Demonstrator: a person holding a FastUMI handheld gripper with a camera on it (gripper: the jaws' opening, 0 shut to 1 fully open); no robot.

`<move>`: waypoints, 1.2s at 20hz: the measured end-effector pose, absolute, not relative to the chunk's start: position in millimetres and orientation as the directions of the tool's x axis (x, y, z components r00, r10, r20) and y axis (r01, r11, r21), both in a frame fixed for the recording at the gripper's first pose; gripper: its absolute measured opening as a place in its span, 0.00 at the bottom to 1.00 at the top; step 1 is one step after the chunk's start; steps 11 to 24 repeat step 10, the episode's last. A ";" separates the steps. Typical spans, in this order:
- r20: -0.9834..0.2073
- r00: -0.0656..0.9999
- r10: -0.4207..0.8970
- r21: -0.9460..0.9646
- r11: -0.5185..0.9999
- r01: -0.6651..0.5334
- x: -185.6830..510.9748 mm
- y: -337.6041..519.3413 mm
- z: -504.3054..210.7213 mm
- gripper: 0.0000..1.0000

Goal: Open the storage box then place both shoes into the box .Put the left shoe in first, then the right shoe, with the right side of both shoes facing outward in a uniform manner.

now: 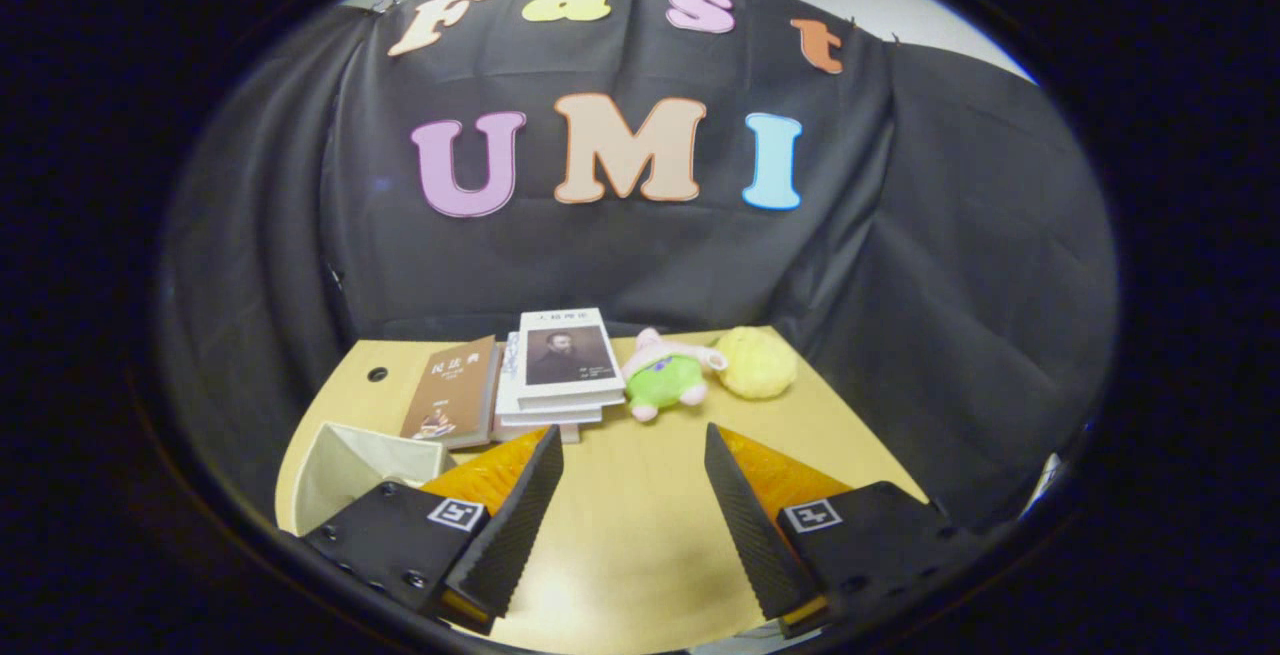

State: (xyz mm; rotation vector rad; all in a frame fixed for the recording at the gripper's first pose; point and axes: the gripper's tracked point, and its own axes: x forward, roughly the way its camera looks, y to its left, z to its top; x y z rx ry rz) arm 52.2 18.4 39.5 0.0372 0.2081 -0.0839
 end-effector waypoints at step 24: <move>-0.007 1.000 -0.010 0.010 1.000 0.010 60.9 -8.8 76.1 0.92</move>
